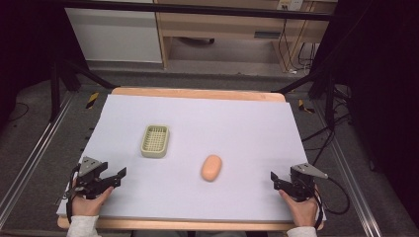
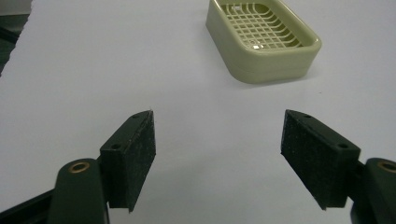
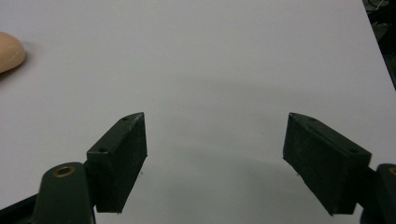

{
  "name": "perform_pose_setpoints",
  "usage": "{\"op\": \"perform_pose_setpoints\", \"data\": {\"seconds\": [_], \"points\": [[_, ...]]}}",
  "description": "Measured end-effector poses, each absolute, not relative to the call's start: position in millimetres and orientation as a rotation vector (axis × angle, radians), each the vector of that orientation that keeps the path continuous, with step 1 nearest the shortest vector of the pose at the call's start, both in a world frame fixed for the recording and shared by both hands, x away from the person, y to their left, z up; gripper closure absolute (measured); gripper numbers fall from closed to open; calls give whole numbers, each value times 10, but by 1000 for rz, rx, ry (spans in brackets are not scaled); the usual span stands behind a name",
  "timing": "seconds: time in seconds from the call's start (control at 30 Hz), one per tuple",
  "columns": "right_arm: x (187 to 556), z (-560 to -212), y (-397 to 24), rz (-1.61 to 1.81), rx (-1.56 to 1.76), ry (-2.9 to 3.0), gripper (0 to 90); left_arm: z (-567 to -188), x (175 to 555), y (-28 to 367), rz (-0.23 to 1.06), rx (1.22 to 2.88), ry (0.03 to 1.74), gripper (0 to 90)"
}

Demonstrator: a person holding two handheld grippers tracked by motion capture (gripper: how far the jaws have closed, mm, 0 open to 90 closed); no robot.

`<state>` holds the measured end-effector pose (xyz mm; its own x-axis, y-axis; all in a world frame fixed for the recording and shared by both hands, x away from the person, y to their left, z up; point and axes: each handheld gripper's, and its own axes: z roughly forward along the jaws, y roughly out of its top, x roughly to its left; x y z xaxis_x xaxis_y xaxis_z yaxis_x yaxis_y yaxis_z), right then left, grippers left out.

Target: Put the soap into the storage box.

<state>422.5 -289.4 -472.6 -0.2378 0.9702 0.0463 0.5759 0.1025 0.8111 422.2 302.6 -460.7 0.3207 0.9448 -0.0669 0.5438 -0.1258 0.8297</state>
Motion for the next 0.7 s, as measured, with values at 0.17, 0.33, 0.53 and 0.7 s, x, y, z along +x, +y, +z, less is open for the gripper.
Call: {"op": "perform_pose_setpoints", "data": {"seconds": [0.17,0.33,0.53,0.7], "points": [[4224,-4727,-2894,1008,1498,1870,212,-4588,4210,2942,625,1805,1312,265],[4218,-4736,-2881,1006,1499,1872,209,-4579,4199,2879,619,1823,1295,268],[4217,-4749,-2862,1012,1492,1885,211,-4577,4198,2828,612,1836,1280,265],[4213,-4741,-2848,1039,1488,1885,208,-4567,4201,2776,616,1848,1267,258]]}}
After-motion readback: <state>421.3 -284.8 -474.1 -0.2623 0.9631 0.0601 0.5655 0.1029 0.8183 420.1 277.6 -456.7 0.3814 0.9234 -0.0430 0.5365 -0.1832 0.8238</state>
